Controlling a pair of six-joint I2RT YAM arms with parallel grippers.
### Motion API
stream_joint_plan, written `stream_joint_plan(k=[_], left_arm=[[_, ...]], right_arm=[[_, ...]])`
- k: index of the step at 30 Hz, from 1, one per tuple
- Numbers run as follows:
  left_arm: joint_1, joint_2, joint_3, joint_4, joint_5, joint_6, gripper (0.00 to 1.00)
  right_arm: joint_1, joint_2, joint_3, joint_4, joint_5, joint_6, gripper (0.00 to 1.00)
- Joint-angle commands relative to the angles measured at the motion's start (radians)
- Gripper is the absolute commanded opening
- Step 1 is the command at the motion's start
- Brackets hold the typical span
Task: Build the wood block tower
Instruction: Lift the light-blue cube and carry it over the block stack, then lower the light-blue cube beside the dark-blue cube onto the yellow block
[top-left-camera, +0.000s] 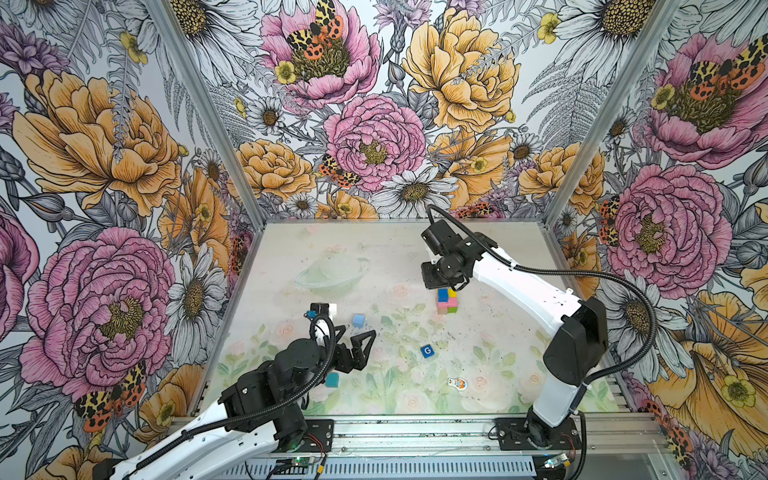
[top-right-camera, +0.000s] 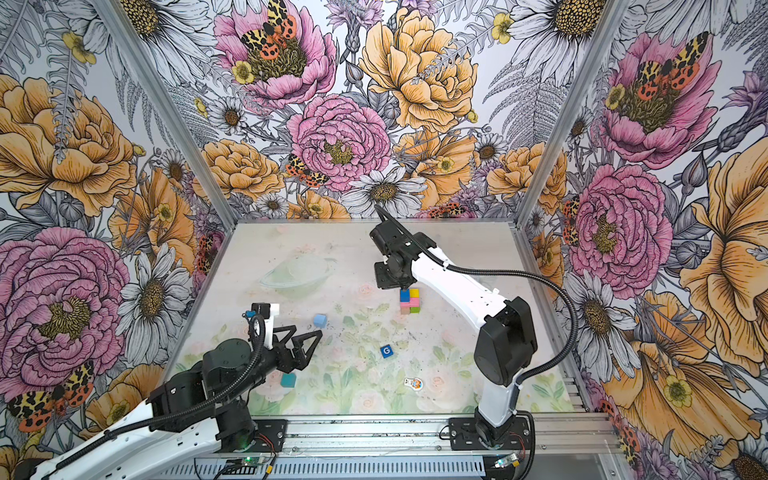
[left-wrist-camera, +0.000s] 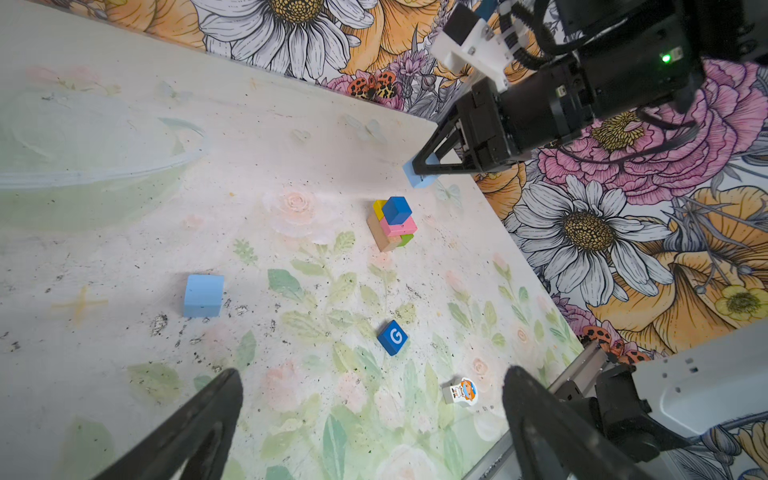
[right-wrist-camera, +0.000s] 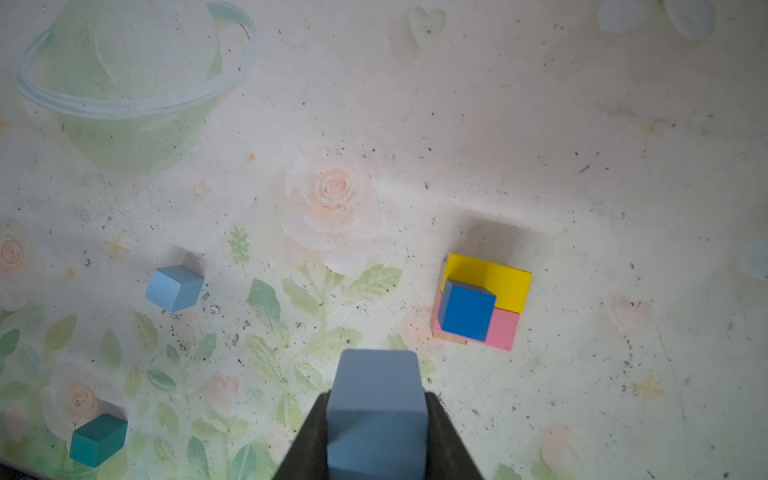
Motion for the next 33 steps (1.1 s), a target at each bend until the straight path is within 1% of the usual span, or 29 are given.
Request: stream_joint_plan(k=[1, 7, 10, 12, 17, 23, 28, 33], left_arm=[[-0.012, 0.077, 0.004, 0.119, 0.054, 0.019, 0.99], [-0.023, 0.264, 0.059, 0.229, 0.092, 0.065, 0.99], [-0.024, 0.347, 0.088, 0.276, 0.097, 0.083, 0.99], [-0.025, 0.398, 0.109, 0.300, 0.128, 0.090, 0.99], [-0.024, 0.520, 0.177, 0.325, 0.131, 0.111, 0.99], [-0.016, 0.640, 0.265, 0.322, 0.148, 0.158, 0.99], [0.003, 0.715, 0.329, 0.316, 0.176, 0.195, 0.99], [0.024, 0.757, 0.358, 0.319, 0.201, 0.205, 0.99]], right_arm=[[-0.044, -0.110, -0.117, 0.052, 0.028, 0.023, 0.23], [-0.133, -0.247, -0.300, 0.097, -0.001, 0.020, 0.23], [-0.179, -0.285, -0.360, 0.122, -0.026, 0.004, 0.22], [-0.206, -0.296, -0.389, 0.141, -0.045, -0.006, 0.22], [-0.247, -0.281, -0.423, 0.182, -0.078, -0.034, 0.22], [-0.275, -0.241, -0.418, 0.220, -0.115, -0.061, 0.22], [-0.283, -0.213, -0.410, 0.247, -0.140, -0.070, 0.22], [-0.286, -0.195, -0.418, 0.274, -0.160, -0.080, 0.22]])
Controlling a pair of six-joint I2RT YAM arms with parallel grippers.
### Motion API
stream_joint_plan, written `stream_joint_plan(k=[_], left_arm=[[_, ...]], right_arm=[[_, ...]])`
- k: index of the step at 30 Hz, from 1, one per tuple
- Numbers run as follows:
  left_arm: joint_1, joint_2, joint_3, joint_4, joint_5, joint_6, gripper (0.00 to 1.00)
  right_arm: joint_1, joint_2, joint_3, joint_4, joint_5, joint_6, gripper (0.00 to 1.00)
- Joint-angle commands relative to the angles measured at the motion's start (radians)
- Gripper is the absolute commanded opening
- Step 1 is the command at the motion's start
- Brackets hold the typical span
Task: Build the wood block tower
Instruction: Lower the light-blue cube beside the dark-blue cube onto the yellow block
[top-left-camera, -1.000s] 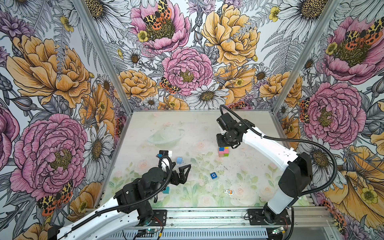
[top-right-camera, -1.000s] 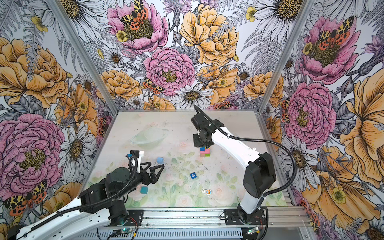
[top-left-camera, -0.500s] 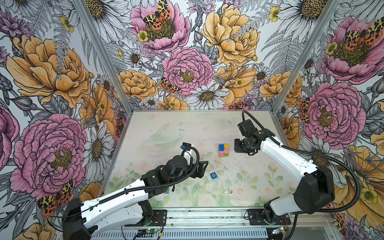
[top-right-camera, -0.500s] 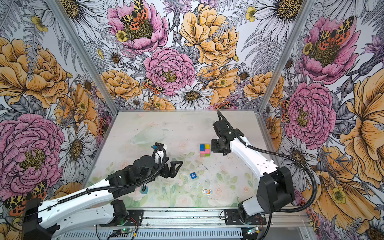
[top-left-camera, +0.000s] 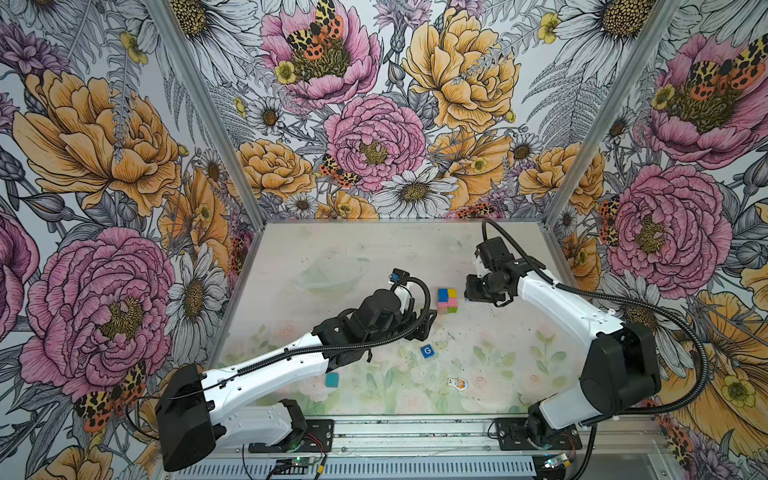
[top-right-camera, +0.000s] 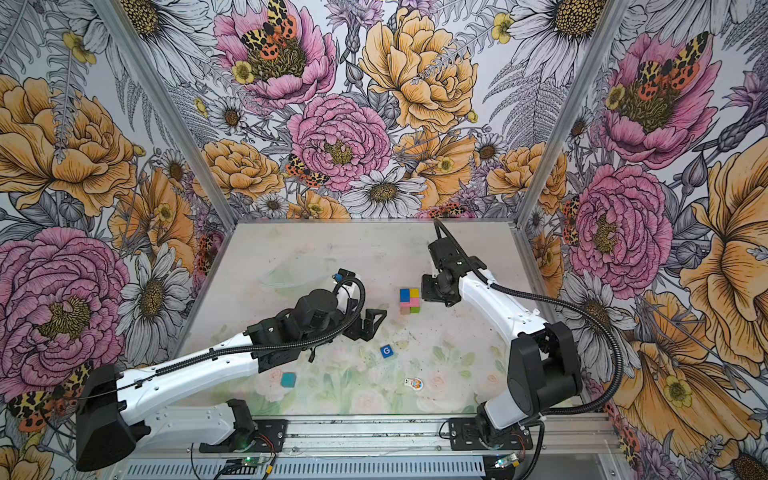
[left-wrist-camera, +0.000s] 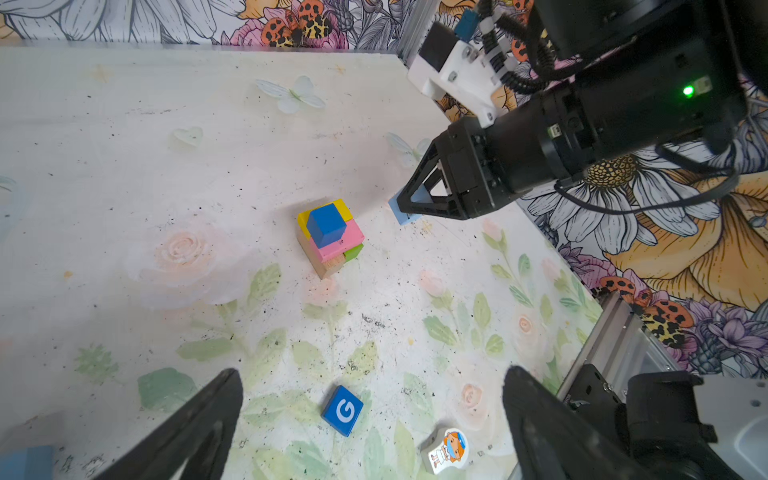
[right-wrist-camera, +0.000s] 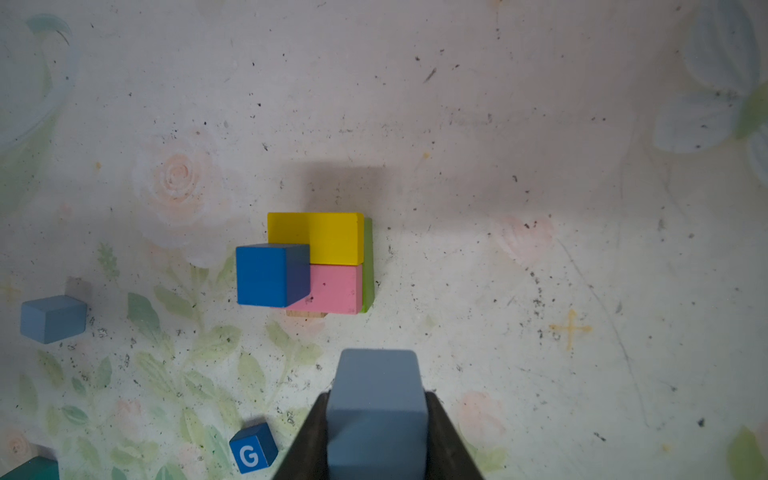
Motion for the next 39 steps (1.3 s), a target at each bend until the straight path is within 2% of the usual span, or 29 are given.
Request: stream_joint_plan(k=[1, 21, 39], left_arm=[[0.014, 0.011, 0.024, 0.023, 0.037, 0.031, 0.99], [0.067, -0.020, -0.008, 0.004, 0.041, 0.023, 0.99], [0.086, -0.007, -0.012, 0.021, 0.064, 0.021, 0.99]], right_arm=[[-0.008, 0.021, 0.005, 0.049, -0.028, -0.021, 0.22], [-0.019, 0.165, 0.053, 0.121, -0.108, -0.050, 0.22], [-0.019, 0.194, 0.080, 0.124, -0.116, -0.047, 0.22]])
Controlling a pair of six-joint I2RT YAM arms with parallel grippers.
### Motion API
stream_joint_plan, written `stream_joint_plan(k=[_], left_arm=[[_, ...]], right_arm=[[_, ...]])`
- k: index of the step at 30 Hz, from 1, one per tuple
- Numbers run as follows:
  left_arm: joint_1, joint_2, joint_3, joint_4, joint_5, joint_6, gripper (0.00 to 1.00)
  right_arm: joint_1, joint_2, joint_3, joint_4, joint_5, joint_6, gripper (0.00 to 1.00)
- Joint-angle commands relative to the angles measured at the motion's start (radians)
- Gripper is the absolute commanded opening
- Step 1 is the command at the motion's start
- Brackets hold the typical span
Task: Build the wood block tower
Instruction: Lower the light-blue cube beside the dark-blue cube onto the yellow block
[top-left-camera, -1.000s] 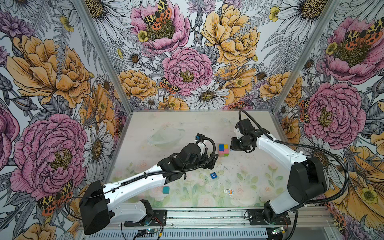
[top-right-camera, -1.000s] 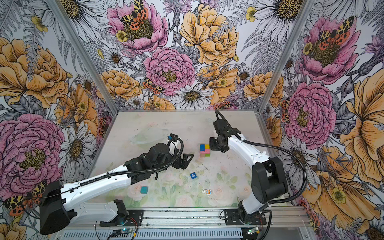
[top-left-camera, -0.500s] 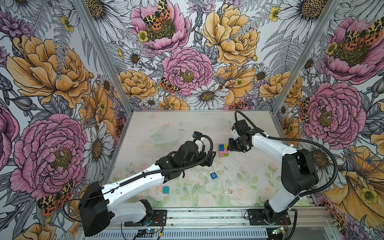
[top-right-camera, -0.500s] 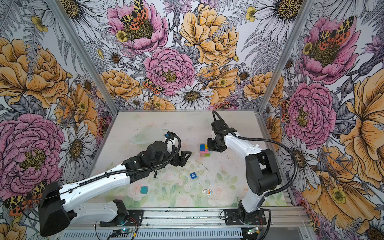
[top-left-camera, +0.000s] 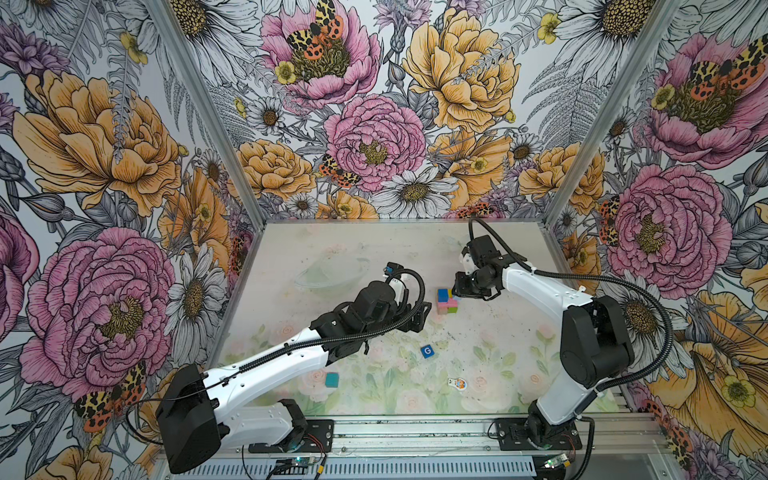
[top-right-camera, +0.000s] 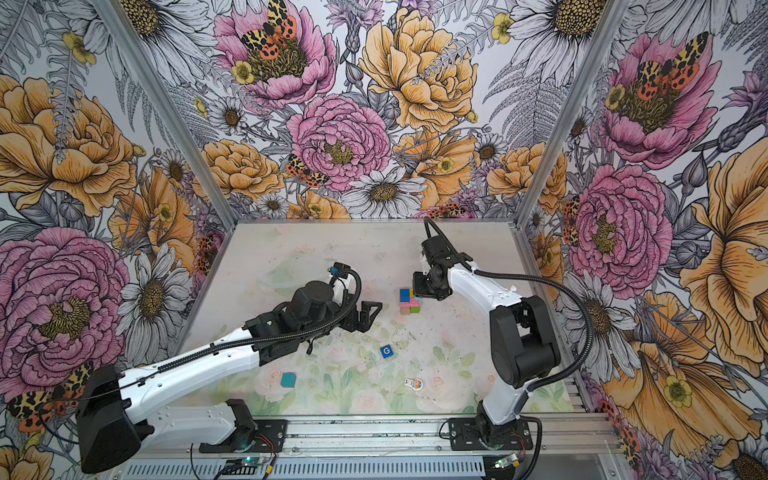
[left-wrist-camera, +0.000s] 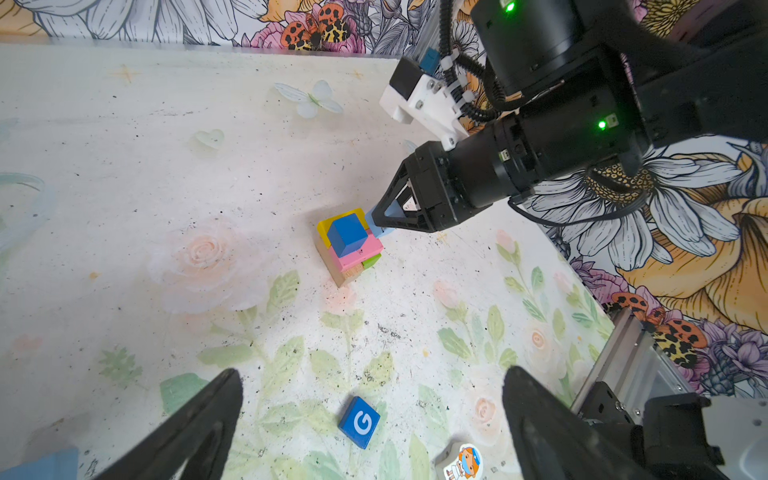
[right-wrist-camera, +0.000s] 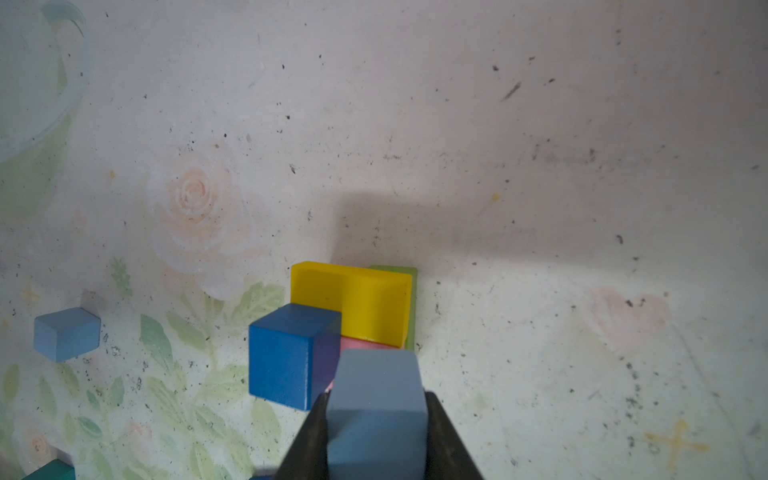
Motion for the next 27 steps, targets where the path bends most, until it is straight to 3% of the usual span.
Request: stream_joint_plan(k=[1, 27], left_arm=[[0.013, -0.009, -0.013, 0.021, 0.021, 0.014, 0.99], [0.023, -0.023, -0.034, 0.032, 0.022, 0.007, 0.99]], right_arm=[[-0.006, 0.014, 0.032, 0.011, -0.011, -0.014, 0.22], [-0.005, 0.043, 0.055, 0.011, -0.025, -0.011, 0.23]])
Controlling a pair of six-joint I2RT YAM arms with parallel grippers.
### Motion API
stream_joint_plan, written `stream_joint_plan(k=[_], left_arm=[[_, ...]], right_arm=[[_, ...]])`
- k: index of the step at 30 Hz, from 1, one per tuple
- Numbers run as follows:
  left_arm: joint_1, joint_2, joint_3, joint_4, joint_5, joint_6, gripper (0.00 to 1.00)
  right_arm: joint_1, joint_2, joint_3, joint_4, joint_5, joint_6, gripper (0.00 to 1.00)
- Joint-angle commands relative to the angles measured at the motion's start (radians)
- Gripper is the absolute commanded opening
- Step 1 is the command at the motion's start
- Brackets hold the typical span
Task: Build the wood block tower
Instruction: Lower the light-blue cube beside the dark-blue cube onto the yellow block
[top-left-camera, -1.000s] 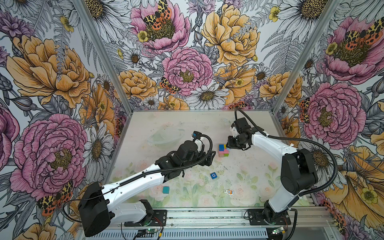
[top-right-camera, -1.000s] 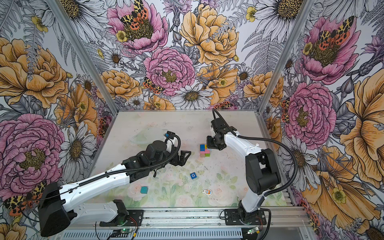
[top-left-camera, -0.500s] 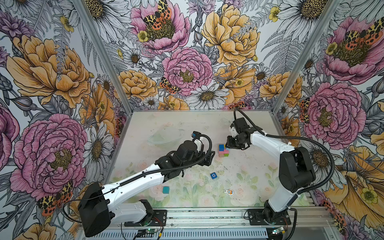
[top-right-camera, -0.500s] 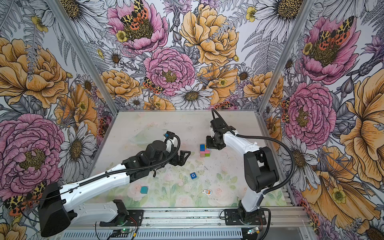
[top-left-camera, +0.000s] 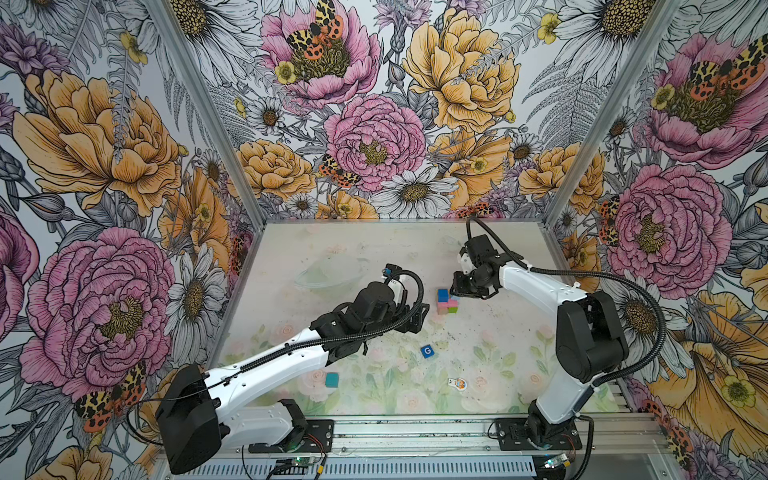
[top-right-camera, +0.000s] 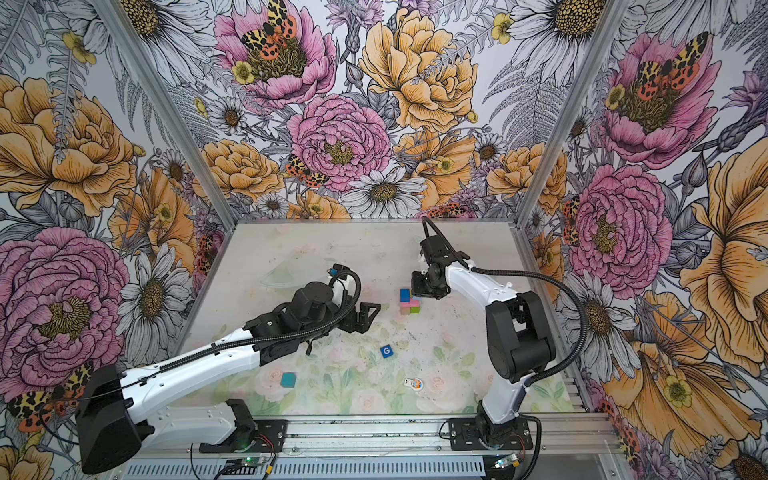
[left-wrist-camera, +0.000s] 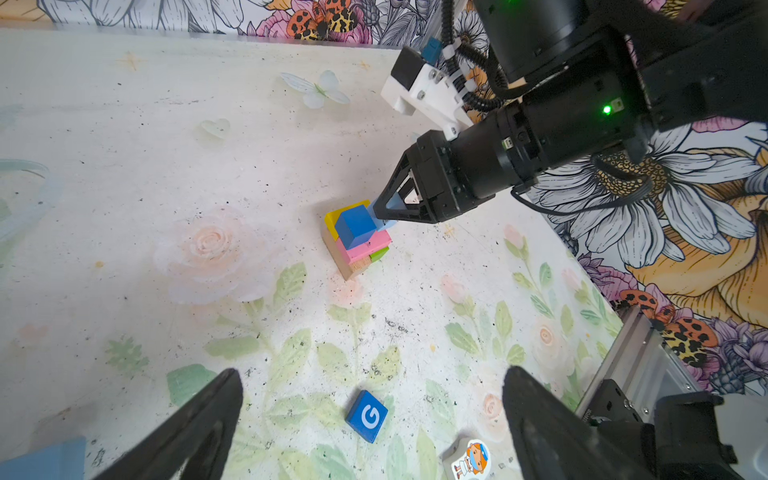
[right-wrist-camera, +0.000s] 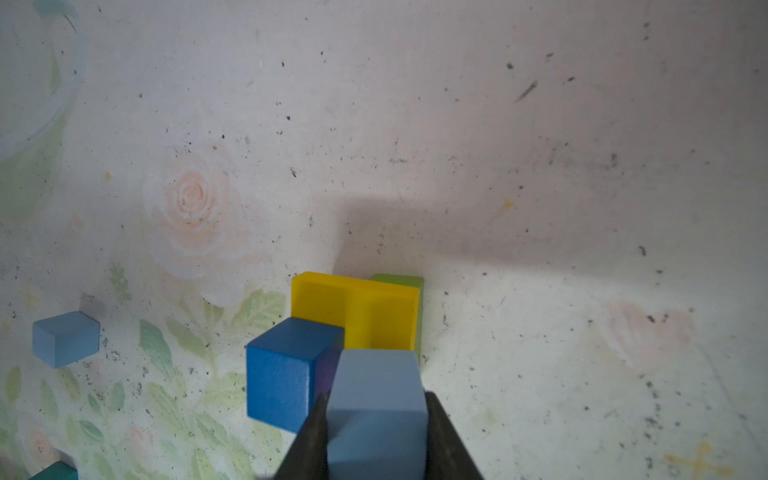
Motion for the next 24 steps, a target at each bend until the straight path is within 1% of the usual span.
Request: stream_joint_plan(k=[1, 24], left_arm=[[0.009, -0.022, -0.012, 0.031, 0.017, 0.010, 0.99], [0.010, -0.034, -0.024, 0.034, 0.016, 0.001, 0.99]], right_arm=[[-0.006, 0.010, 0.034, 0.009, -0.010, -0.012, 0.23], [-0.001, 0.020, 0.031, 0.009, -0.020, -0.011, 0.24]])
